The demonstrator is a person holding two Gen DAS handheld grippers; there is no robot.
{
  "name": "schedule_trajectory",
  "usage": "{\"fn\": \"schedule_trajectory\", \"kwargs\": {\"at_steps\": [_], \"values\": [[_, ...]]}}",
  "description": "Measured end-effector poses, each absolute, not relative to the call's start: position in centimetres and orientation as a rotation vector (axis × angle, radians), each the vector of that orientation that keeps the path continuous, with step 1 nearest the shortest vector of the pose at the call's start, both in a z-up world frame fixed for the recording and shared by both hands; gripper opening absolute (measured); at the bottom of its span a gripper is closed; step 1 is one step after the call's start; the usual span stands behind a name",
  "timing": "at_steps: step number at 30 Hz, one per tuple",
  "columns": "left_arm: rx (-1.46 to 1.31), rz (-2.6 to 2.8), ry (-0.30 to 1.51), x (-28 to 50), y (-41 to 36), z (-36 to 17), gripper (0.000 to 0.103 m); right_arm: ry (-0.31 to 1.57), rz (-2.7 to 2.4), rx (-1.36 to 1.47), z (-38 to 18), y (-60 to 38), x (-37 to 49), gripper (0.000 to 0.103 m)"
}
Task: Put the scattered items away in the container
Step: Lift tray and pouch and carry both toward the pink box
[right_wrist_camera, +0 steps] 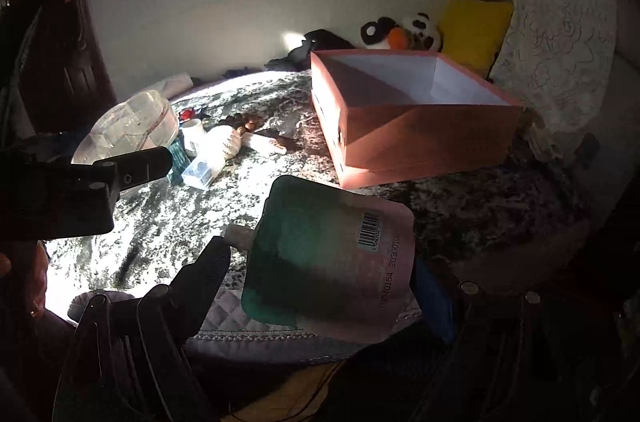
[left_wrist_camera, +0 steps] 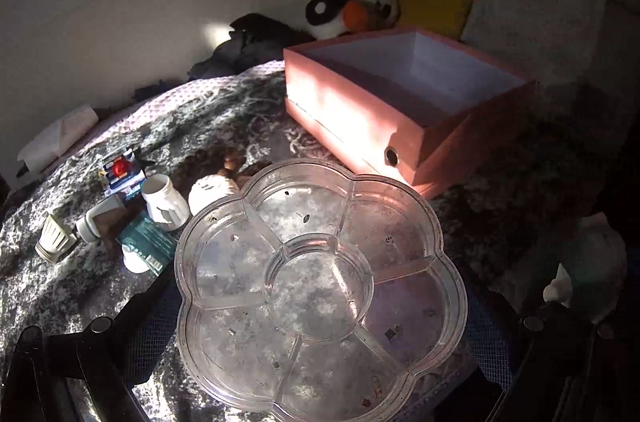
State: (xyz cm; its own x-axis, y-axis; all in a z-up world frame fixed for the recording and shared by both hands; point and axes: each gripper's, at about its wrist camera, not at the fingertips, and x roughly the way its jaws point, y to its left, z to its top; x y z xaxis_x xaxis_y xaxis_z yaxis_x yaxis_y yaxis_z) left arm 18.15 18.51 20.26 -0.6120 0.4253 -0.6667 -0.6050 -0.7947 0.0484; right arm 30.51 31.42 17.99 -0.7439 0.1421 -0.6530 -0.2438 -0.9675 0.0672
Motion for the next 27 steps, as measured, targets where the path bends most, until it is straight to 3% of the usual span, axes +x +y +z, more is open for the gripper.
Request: {"fn": "schedule_trajectory", "kwargs": {"at_steps": [14,27], "values": [[-0.766,2.249,0.408,14.7,30.2,23.7,0.101,0.242,2.609,-0.834,22.9,43.1,28.7,0.088],[-0.760,2.224,0.397,2.6,39.1,25.1,0.101,0.240,2.559,-0.724,25.8,52.6,16.6,0.088]]}}
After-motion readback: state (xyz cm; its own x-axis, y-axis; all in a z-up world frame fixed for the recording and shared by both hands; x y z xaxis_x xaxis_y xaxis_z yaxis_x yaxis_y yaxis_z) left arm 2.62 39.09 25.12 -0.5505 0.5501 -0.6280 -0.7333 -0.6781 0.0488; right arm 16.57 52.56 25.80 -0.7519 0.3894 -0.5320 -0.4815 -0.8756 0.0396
